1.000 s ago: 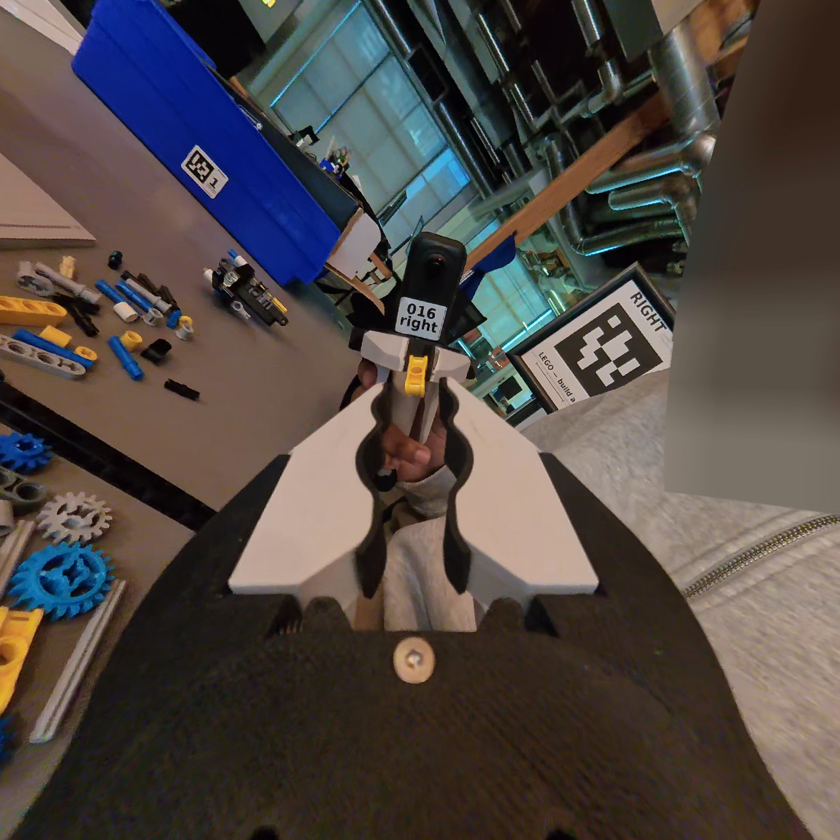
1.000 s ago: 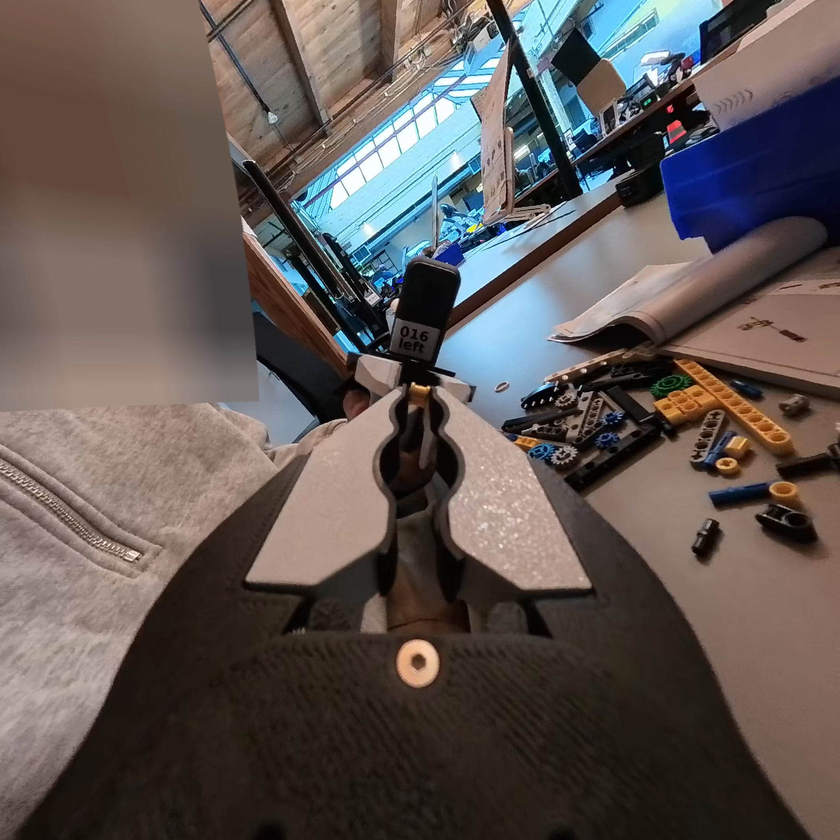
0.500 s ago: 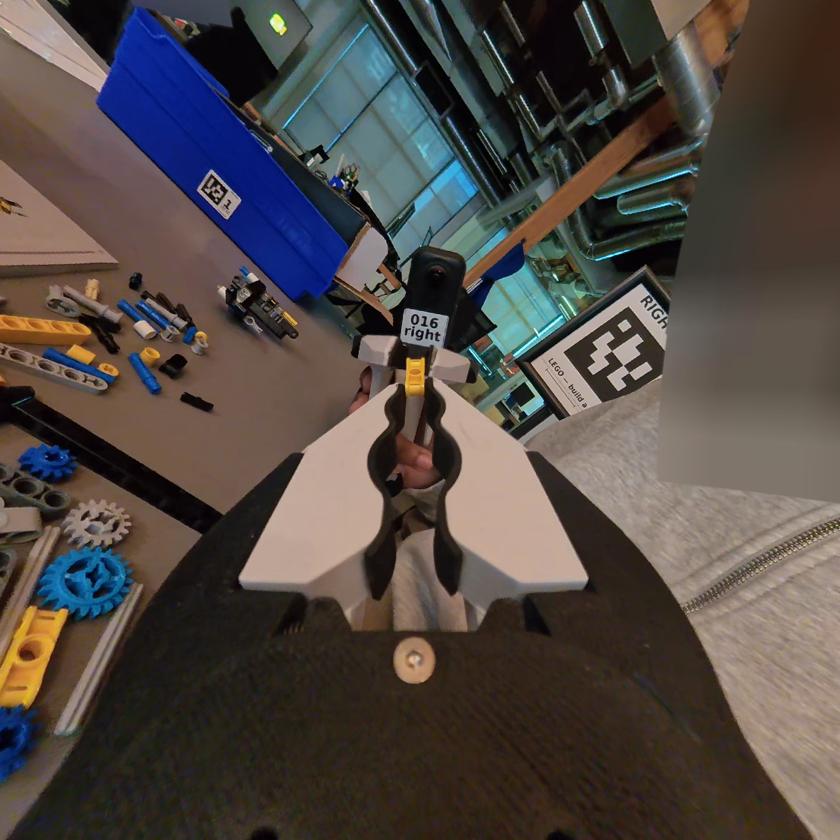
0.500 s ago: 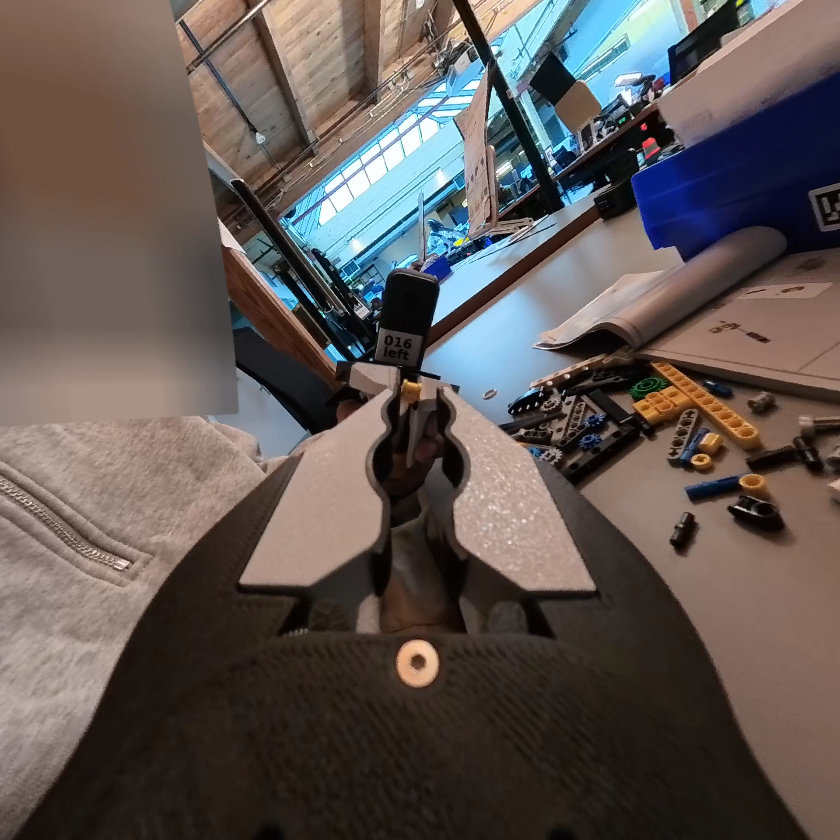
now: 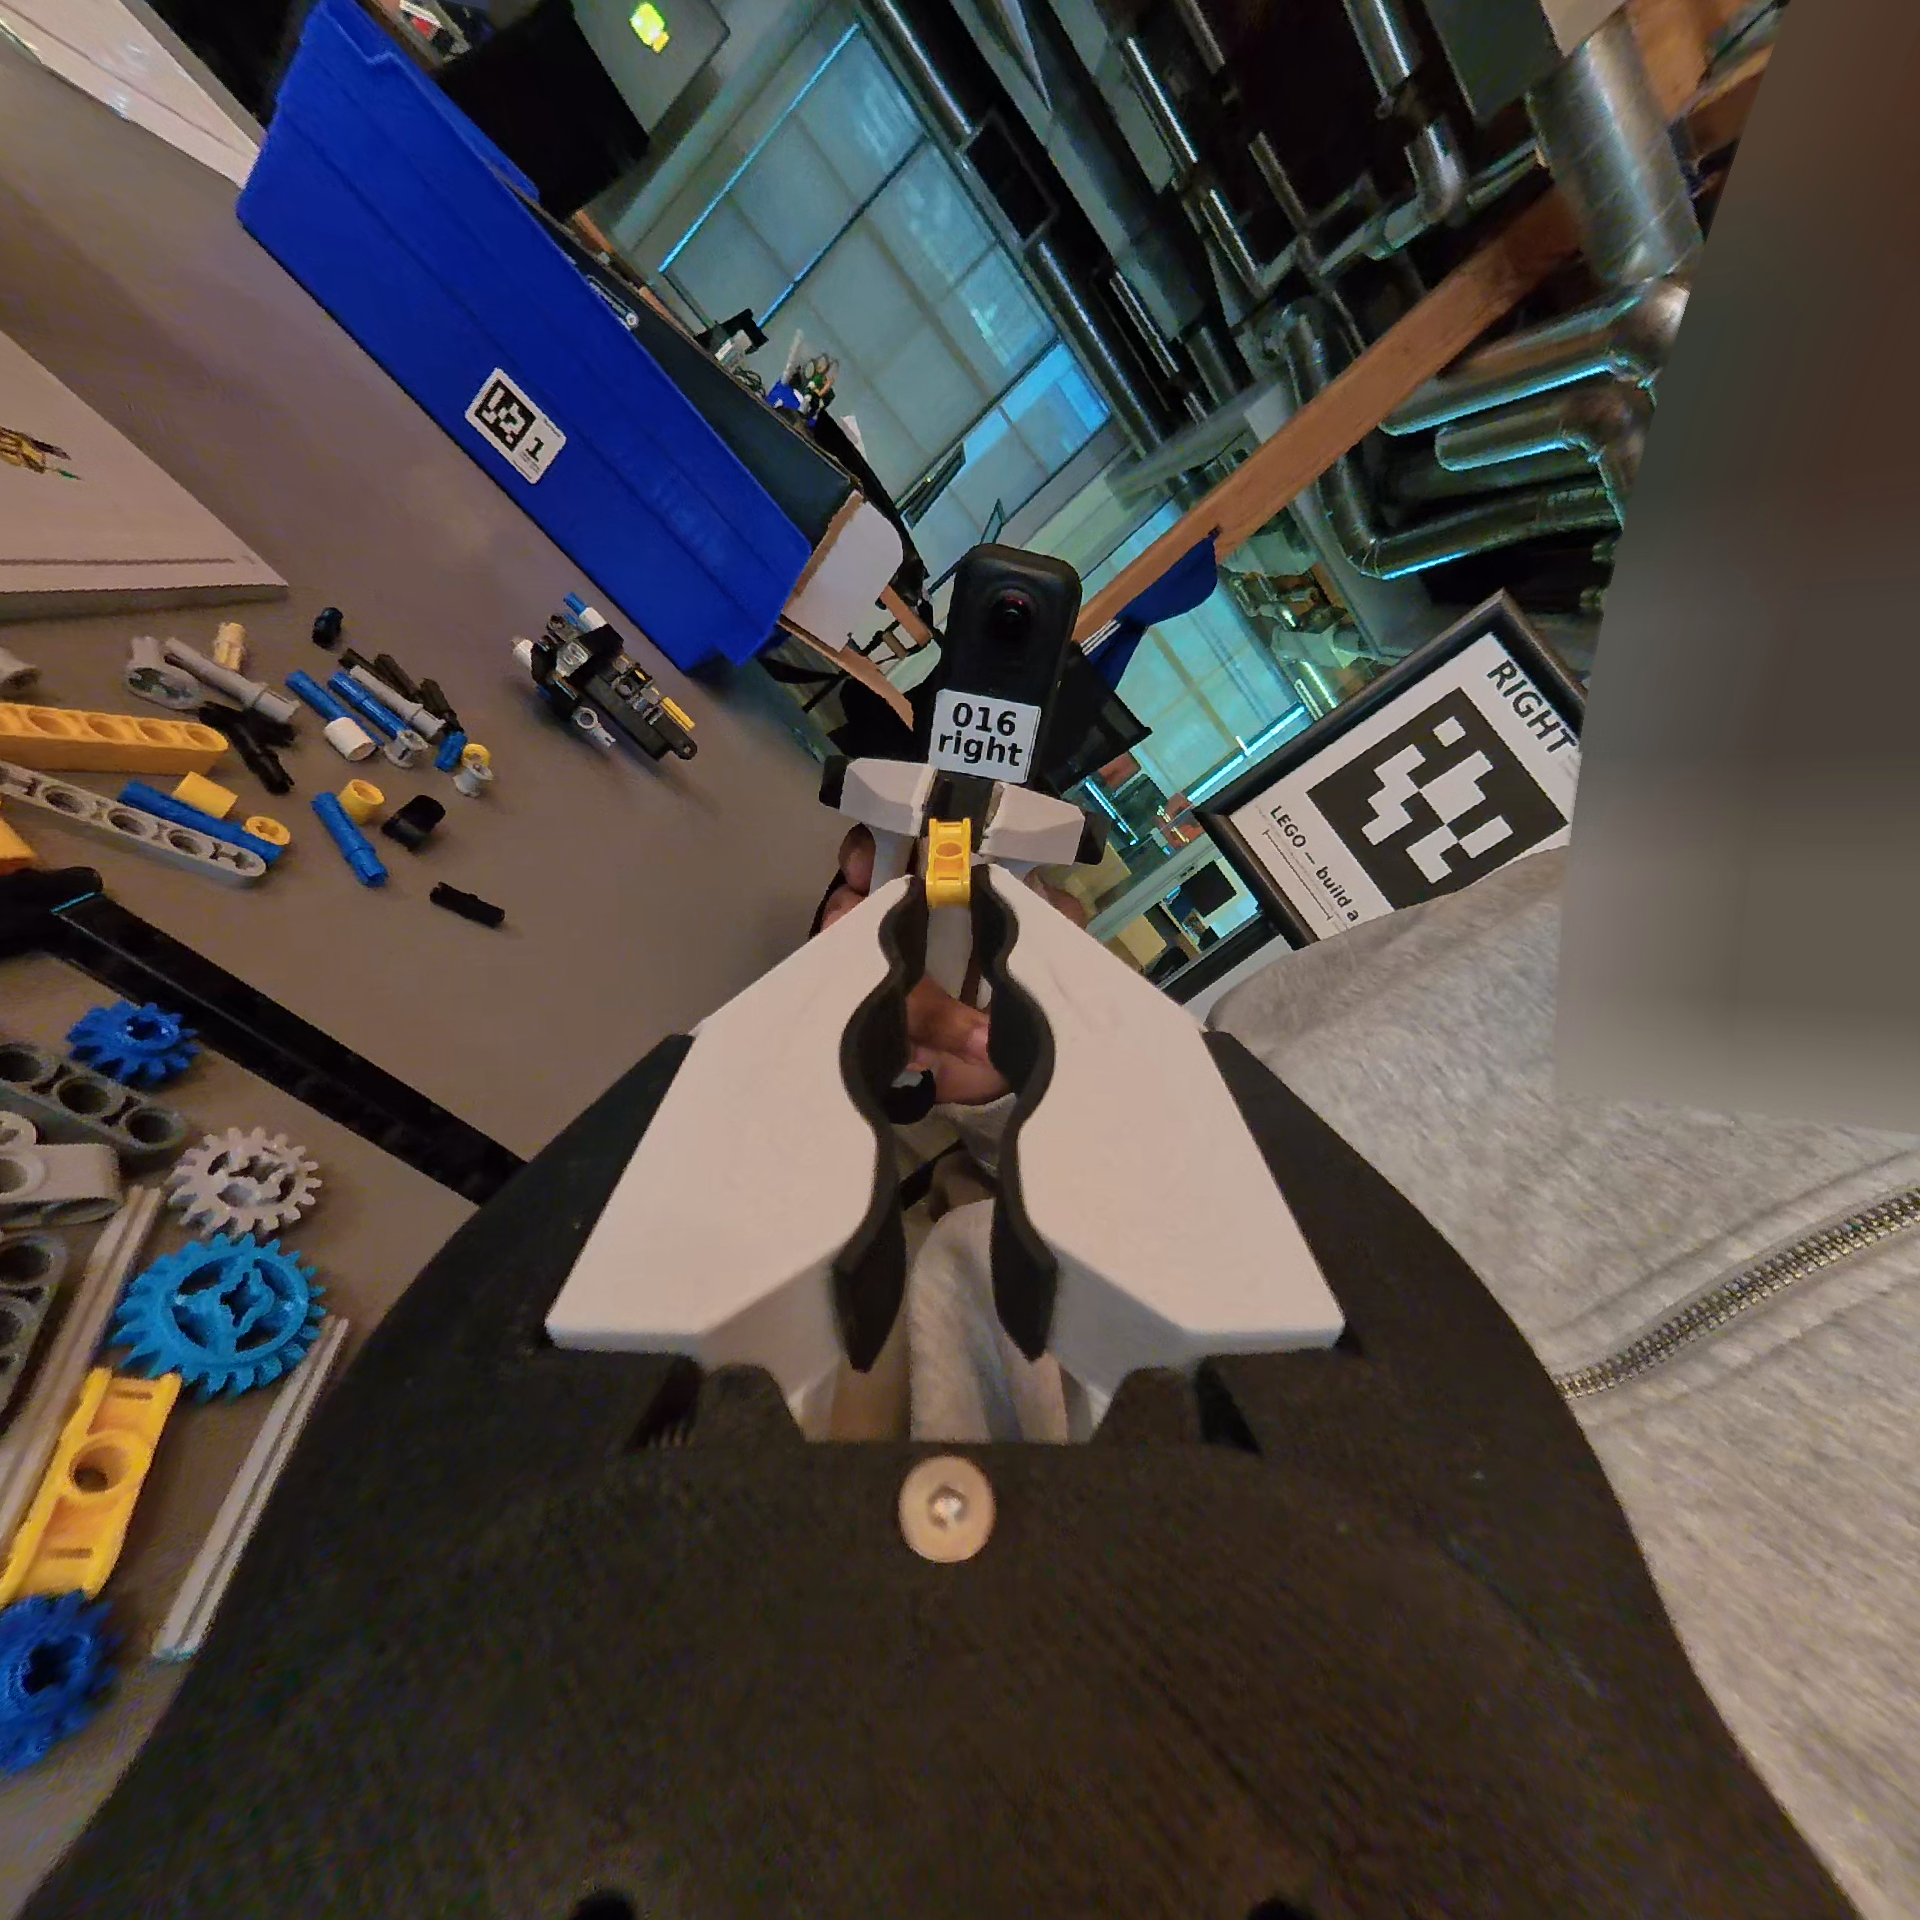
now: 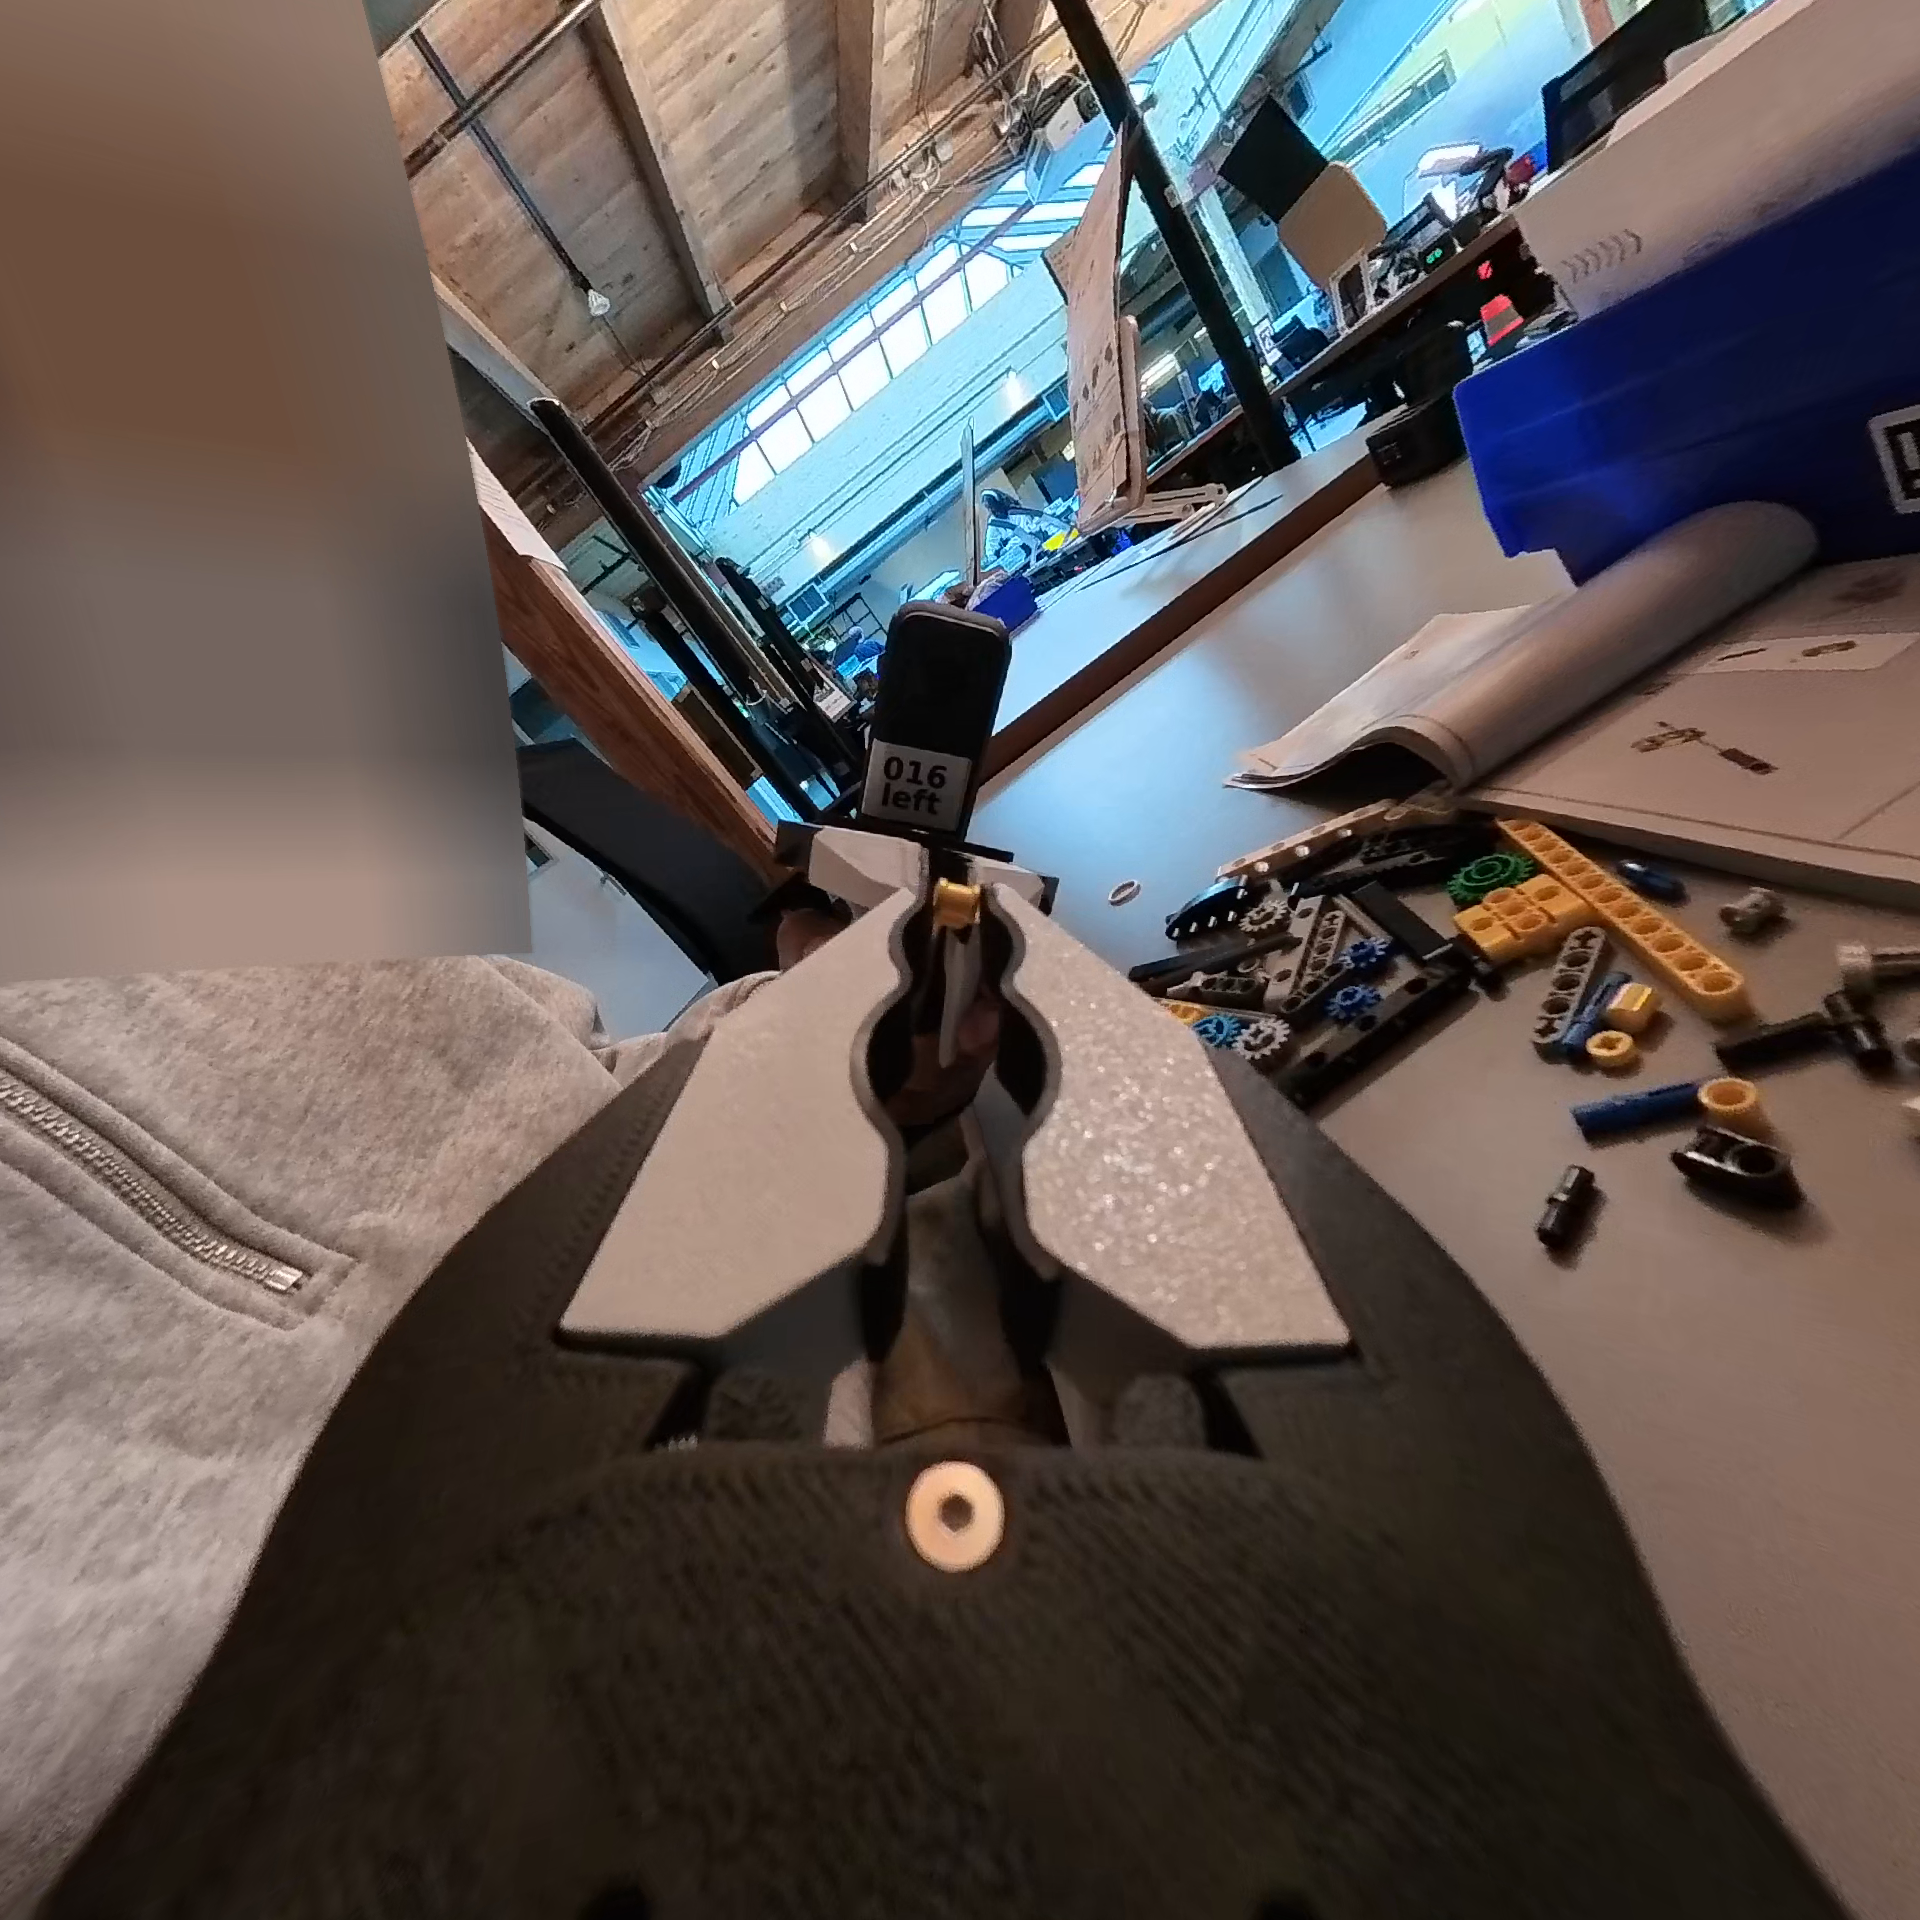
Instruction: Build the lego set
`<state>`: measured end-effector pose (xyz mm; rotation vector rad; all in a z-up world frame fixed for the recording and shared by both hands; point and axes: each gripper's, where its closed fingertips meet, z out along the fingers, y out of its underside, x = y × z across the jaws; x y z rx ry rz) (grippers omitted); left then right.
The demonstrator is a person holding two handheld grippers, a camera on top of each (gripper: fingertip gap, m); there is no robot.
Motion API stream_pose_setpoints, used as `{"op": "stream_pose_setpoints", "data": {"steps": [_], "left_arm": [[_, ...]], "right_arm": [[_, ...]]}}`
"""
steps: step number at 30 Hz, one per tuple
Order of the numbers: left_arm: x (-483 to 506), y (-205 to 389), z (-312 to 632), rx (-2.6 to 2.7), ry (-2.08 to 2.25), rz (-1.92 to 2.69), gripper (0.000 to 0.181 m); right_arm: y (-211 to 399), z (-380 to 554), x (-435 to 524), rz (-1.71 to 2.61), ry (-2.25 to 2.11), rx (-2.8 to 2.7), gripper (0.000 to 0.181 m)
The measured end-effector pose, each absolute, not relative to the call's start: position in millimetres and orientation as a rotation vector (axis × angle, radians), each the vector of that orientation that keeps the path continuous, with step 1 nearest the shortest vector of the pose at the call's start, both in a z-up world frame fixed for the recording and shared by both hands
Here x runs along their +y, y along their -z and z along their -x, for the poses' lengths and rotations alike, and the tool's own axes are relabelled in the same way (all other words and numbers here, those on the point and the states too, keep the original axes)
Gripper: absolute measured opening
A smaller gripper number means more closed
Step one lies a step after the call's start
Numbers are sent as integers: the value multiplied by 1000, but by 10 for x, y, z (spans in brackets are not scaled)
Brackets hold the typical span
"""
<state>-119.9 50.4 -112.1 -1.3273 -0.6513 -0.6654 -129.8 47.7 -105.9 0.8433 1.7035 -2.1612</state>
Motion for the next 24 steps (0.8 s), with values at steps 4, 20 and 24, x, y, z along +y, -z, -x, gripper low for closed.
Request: {"op": "stream_pose_setpoints", "data": {"steps": [4,20,24], "left_arm": [[508,1114,1185,-640,662,1332,7],[499,1088,1187,-623,632,1329,8],[503,1092,1182,-623,638,1330,8]], "right_arm": [[1050,1286,479,-835,2153,1685,6],[1047,1276,478,-835,2118,1617,5],[1049,1276,480,-834,2114,1611,5]]}}
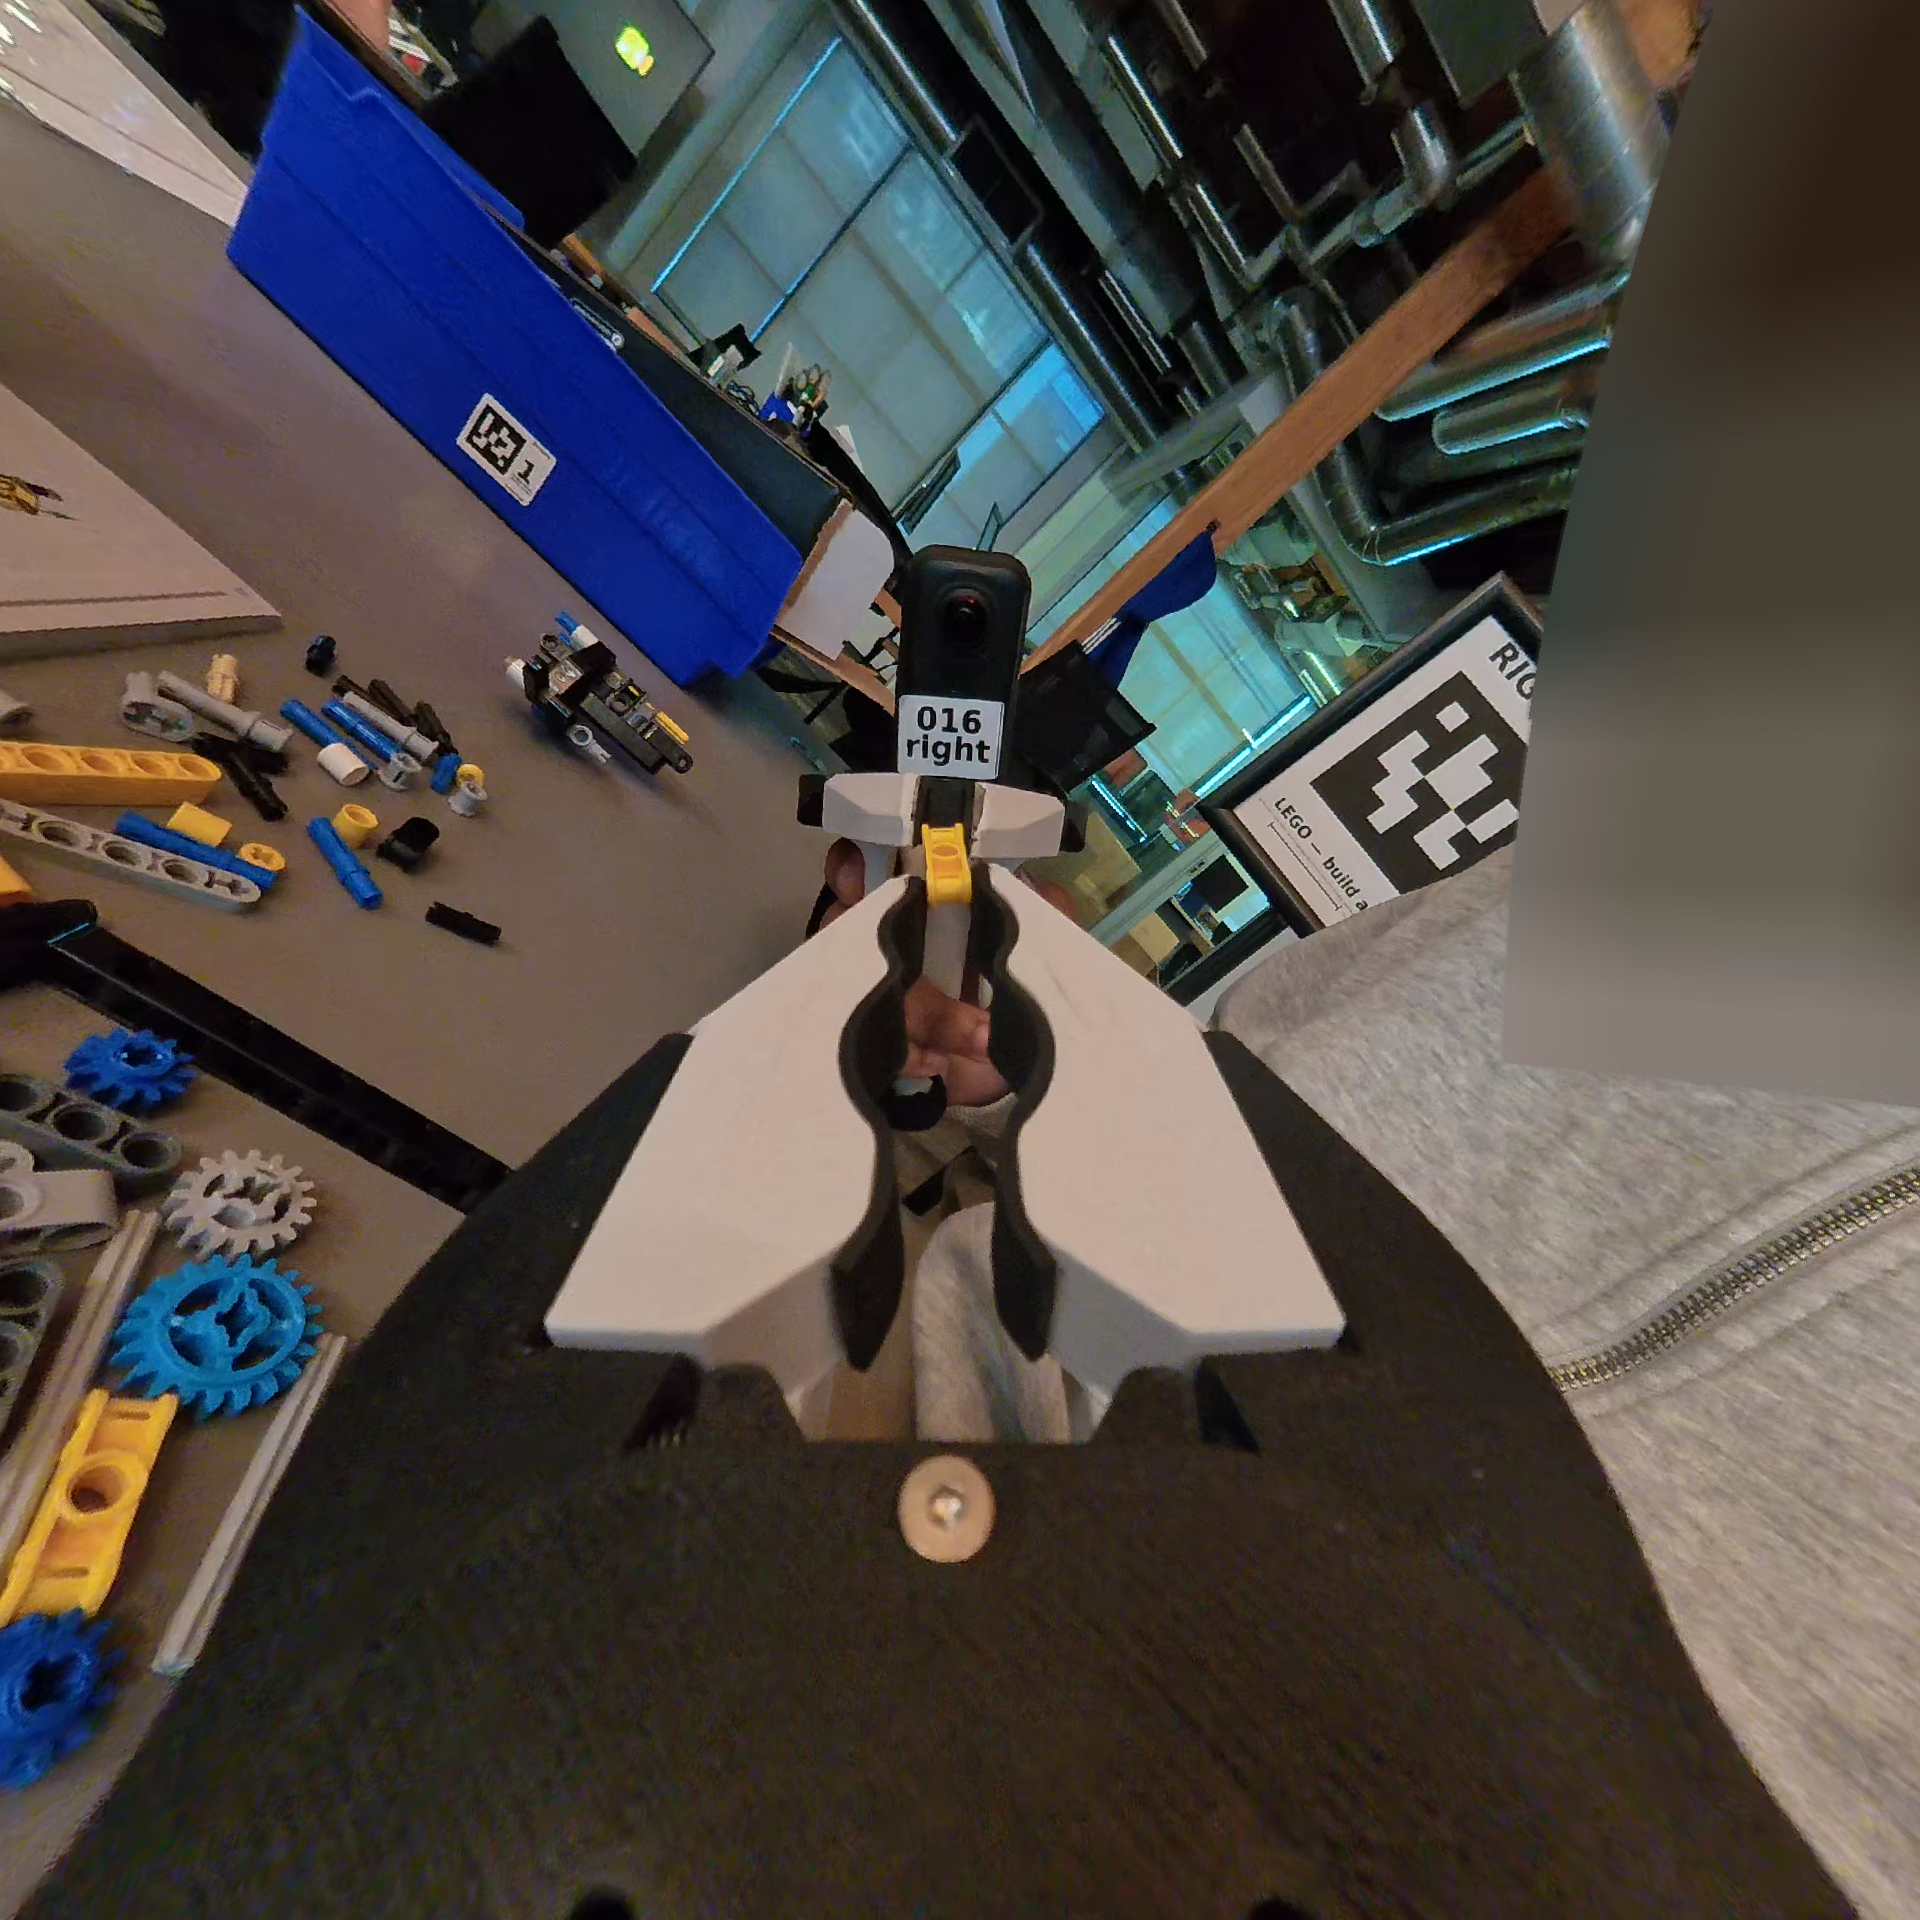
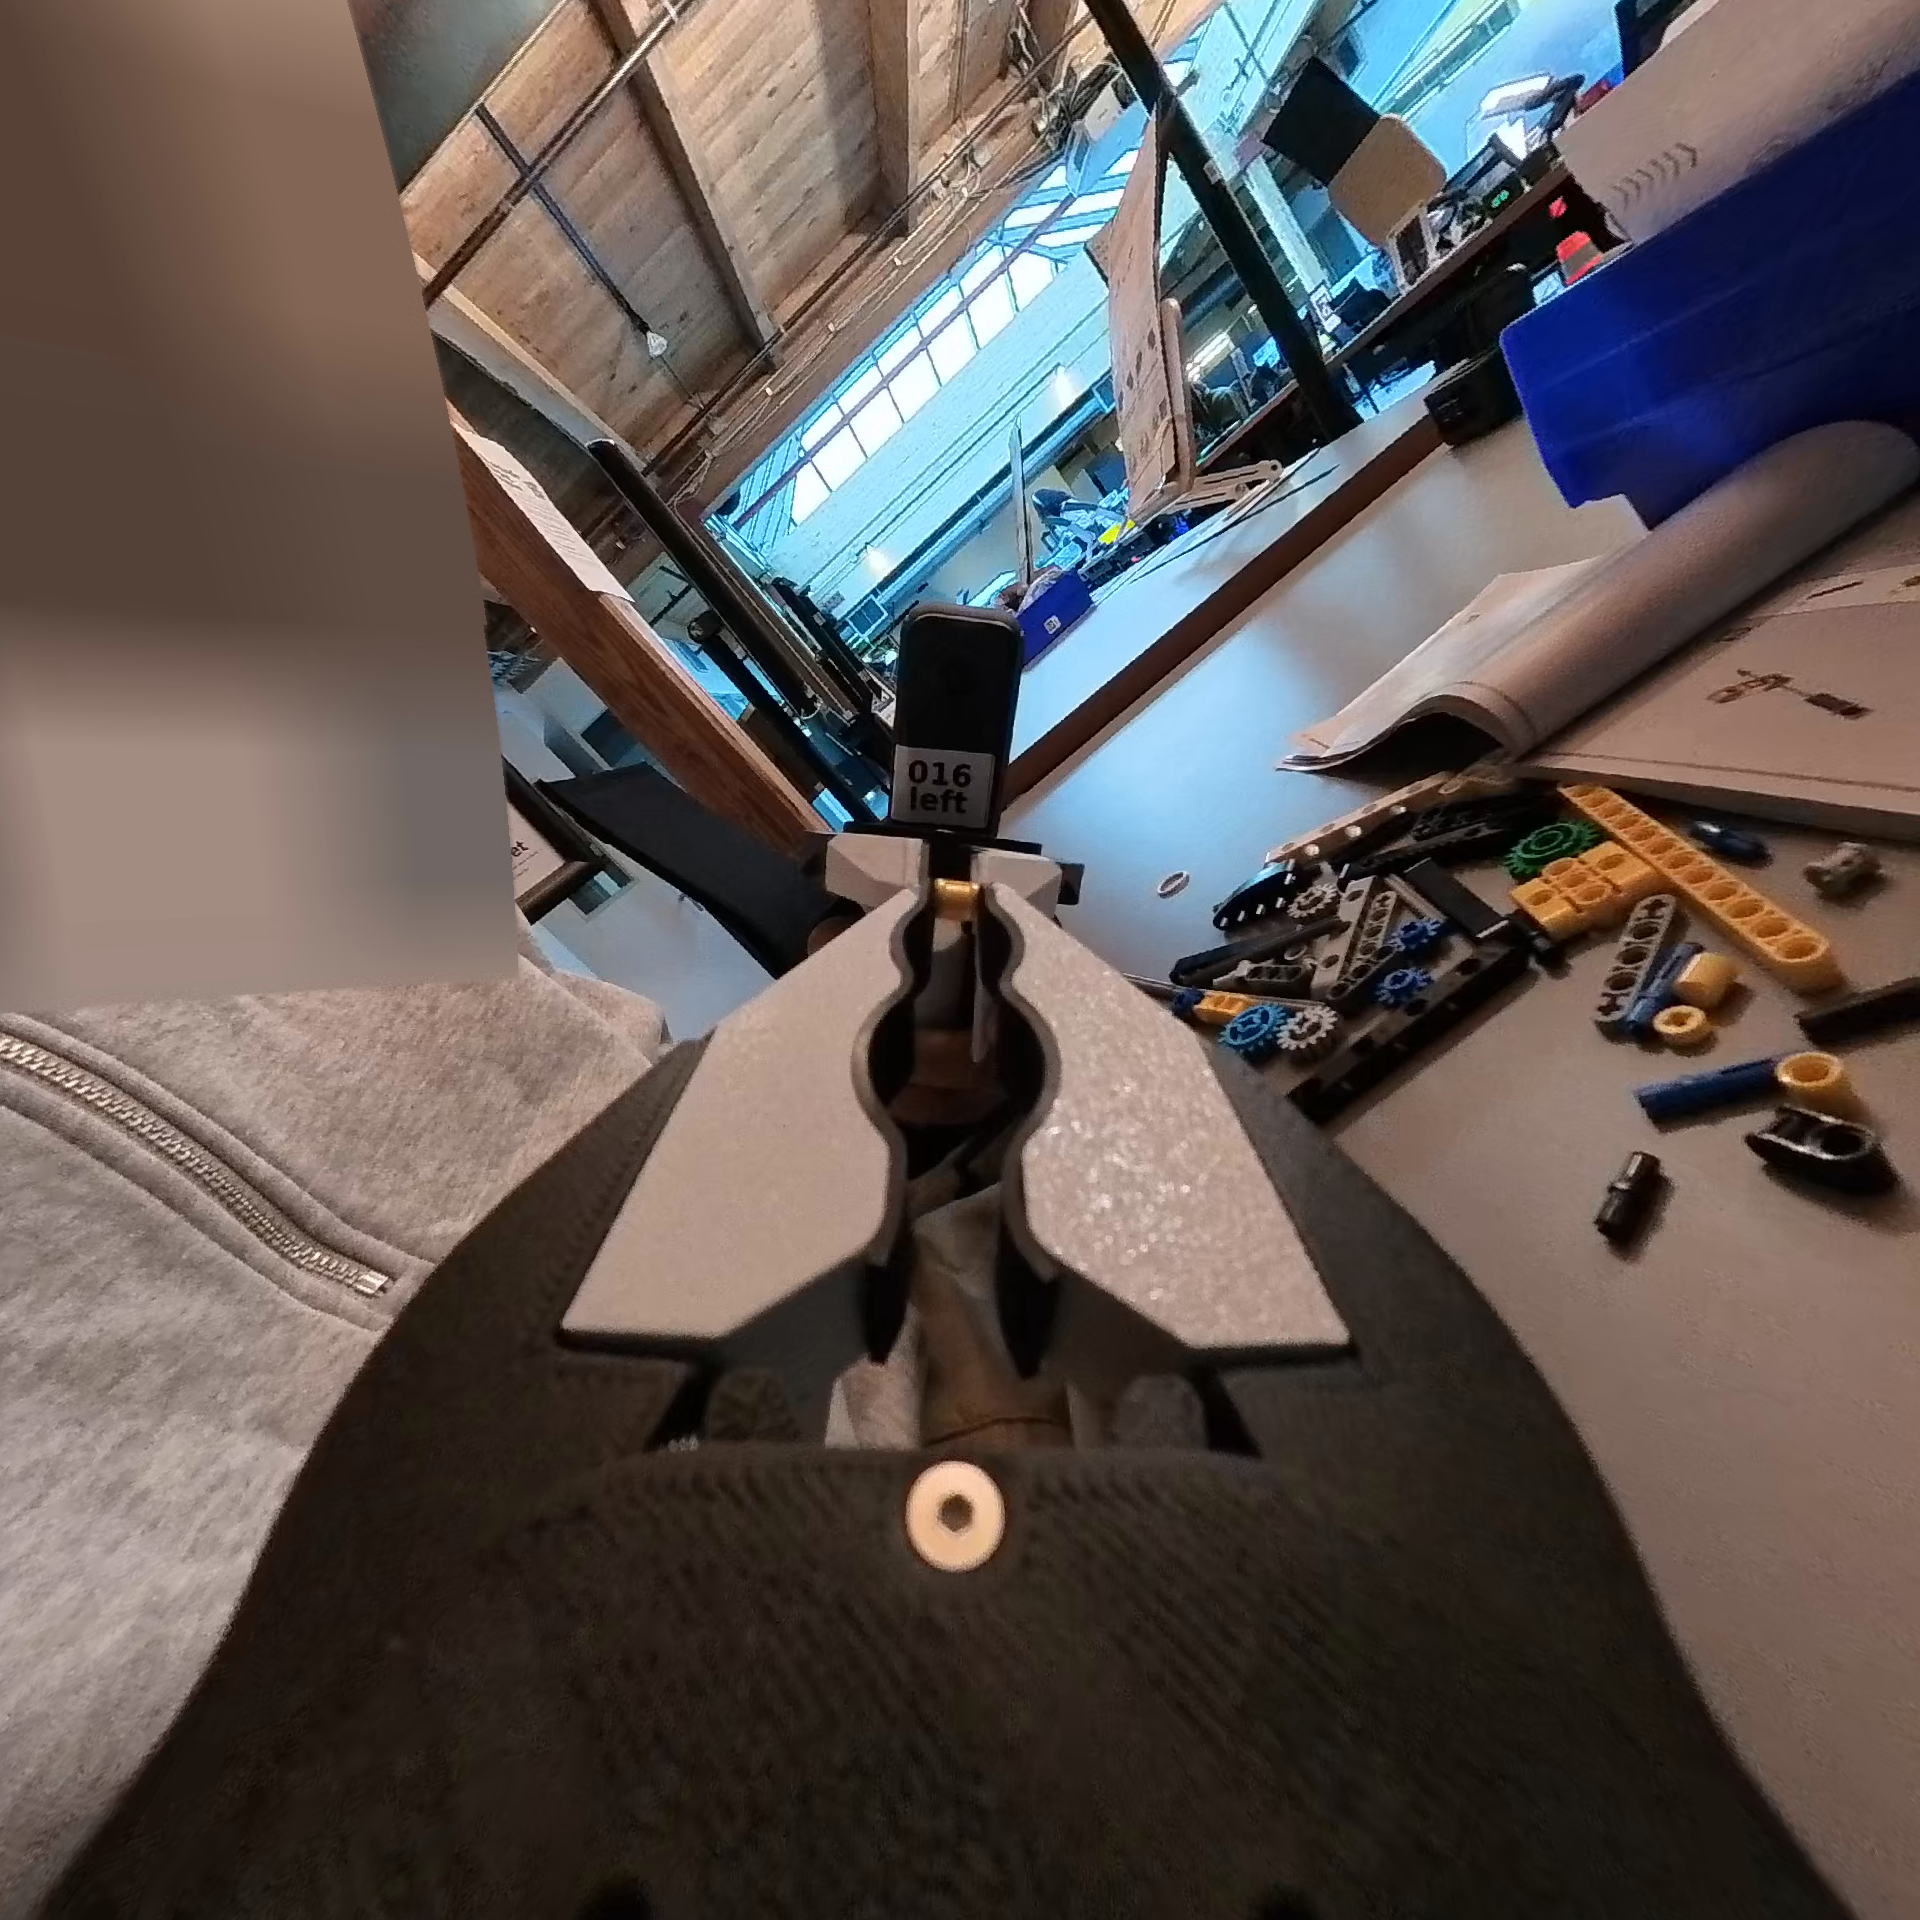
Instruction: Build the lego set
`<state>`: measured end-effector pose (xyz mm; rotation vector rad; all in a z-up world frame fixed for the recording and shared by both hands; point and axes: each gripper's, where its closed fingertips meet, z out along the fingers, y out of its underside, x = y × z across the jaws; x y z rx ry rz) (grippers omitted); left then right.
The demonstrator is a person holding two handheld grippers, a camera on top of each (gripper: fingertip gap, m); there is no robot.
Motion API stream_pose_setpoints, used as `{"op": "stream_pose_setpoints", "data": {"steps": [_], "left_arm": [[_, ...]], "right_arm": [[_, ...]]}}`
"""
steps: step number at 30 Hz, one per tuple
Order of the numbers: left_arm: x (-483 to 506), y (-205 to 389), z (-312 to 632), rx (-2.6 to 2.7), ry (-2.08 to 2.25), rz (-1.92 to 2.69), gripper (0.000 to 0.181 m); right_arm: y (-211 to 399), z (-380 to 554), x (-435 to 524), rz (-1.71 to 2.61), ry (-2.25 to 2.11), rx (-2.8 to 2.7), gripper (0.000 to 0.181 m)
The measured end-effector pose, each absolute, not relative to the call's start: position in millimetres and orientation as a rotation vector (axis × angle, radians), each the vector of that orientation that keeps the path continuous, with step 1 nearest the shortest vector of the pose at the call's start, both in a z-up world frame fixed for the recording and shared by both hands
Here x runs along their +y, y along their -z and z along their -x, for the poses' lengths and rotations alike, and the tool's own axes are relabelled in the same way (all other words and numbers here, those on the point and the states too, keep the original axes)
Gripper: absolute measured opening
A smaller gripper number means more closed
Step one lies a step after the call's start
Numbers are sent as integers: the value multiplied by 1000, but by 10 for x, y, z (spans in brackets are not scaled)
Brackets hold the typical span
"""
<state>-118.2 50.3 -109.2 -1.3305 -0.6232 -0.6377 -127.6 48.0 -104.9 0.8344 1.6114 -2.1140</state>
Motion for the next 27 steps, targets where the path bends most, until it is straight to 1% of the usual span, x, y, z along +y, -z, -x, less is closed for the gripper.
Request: {"op": "stream_pose_setpoints", "data": {"steps": [16,27], "left_arm": [[511,1106,1191,-631,628,1334,12],[515,1120,1198,-637,620,1344,7]], "right_arm": [[1064,1280,478,-838,2098,1604,5],[1077,1283,472,-847,2092,1612,5]]}}
